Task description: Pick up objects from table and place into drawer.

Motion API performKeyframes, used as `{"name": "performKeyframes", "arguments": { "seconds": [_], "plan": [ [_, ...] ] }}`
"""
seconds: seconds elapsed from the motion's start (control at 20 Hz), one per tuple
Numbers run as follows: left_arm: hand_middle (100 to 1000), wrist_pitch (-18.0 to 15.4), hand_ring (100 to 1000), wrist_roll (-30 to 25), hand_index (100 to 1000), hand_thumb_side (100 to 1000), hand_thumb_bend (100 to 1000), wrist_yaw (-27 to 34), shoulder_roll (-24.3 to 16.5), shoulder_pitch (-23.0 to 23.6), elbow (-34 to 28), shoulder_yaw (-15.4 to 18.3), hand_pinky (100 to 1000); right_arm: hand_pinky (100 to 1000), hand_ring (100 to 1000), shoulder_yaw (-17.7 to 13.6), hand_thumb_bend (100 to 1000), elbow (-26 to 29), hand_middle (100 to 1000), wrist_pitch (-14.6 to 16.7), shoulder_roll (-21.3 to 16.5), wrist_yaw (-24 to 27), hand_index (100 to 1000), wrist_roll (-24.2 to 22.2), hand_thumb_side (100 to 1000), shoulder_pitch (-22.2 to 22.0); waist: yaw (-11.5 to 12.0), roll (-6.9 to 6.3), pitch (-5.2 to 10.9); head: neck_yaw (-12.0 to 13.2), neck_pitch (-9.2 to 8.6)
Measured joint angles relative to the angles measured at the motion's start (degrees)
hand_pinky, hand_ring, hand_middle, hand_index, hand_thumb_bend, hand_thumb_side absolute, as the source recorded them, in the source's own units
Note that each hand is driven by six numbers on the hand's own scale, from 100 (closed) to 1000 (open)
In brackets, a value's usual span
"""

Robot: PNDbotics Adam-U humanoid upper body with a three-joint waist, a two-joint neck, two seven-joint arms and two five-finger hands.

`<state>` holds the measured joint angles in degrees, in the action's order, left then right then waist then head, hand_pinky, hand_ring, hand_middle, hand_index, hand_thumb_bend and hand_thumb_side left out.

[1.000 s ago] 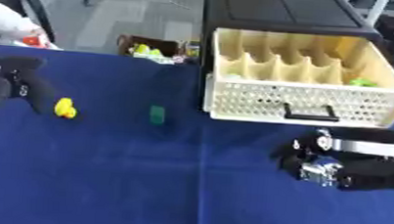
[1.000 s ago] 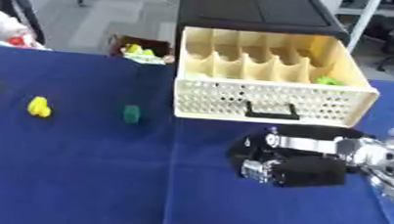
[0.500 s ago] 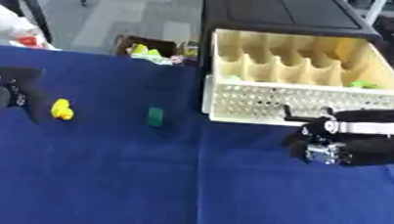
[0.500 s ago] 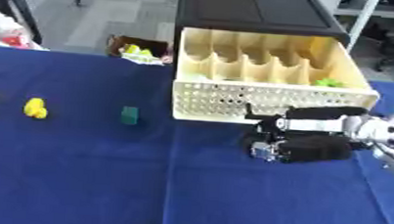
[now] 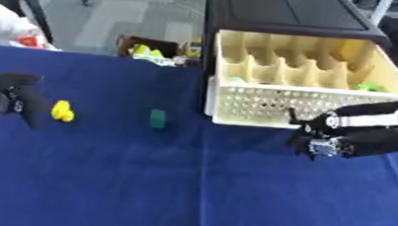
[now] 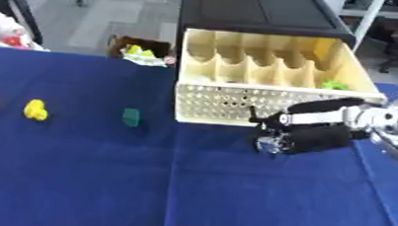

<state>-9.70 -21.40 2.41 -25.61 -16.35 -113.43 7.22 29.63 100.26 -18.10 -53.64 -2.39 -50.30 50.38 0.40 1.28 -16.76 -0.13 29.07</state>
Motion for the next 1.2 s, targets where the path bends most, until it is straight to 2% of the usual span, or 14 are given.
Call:
{"name": "performKeyframes", "arguments": {
  "seconds": [0.55, 1.2],
  "plan": [
    [536, 0.08, 638, -0.23, 832, 880, 100, -0.63, 0.48, 0.68, 0.0, 0.36, 487, 800, 751, -1.16, 100, -4.3, 767, 0.29, 2.64, -2.31, 912, -0.88, 1000, 2.14, 0.37, 0.17, -0.51, -0.05, -0.52],
    [536, -0.01, 639, -0.81, 832, 892, 100, -1.75, 1.01, 0.91, 0.0, 0.4, 490, 814, 754, -2.61, 100, -9.86, 769, 2.44, 6.07, -5.01, 908, 0.34, 1000, 5.13, 0.99, 0.28, -1.16, -0.97, -1.72]
  ]
}}
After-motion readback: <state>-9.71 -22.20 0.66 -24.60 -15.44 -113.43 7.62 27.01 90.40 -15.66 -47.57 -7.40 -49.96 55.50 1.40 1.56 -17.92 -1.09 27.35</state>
